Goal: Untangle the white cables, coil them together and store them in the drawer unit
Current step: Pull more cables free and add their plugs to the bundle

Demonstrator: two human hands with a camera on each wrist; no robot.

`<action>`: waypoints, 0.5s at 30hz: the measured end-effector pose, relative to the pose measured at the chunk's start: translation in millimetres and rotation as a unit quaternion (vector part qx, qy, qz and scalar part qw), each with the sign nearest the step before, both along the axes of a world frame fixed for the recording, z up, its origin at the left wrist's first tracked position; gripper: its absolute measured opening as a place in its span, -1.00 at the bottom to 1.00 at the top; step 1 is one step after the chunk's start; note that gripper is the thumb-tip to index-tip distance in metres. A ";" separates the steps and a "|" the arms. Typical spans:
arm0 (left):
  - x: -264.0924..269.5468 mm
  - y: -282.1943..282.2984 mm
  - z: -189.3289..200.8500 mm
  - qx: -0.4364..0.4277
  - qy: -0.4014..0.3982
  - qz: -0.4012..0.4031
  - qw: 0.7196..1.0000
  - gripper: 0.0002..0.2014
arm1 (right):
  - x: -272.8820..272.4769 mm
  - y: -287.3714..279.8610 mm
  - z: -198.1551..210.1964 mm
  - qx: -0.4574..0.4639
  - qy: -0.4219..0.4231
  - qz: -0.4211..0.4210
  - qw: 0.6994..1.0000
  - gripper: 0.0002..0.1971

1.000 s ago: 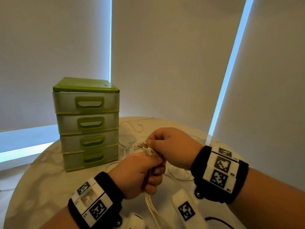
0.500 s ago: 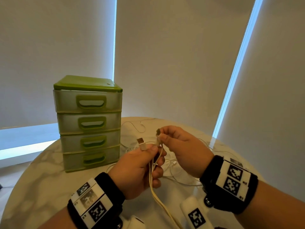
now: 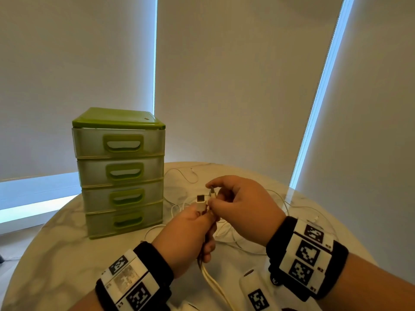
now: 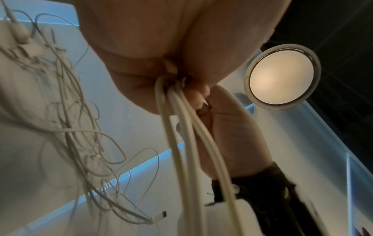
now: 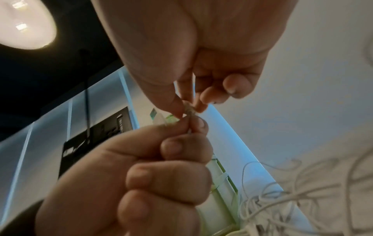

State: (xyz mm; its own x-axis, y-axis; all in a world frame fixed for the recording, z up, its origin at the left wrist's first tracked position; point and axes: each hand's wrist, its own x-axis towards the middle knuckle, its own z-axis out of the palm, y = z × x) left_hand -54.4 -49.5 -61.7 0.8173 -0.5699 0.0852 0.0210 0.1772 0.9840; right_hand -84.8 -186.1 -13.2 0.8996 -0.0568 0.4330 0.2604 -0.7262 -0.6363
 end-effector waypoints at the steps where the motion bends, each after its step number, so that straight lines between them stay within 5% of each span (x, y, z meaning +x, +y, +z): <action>1: 0.6 0.0 0.5 -0.008 0.004 0.010 1.000 -0.79 | 1.3 0.4 0.7 -0.012 -0.003 -0.005 1.000 -0.79; 5: 4.1 0.6 3.9 -0.061 0.042 0.034 0.997 -0.74 | 6.9 -2.7 2.7 0.044 0.019 -0.013 0.999 -0.87; 12: 8.9 9.2 10.4 -0.106 0.153 -0.083 0.979 -0.77 | 11.2 -2.4 -4.0 0.179 0.093 -0.001 0.979 -0.69; 15: 13.7 9.1 10.5 -0.138 0.113 -0.014 0.984 -0.73 | -5.0 9.1 -19.1 0.211 0.227 0.047 0.950 -0.59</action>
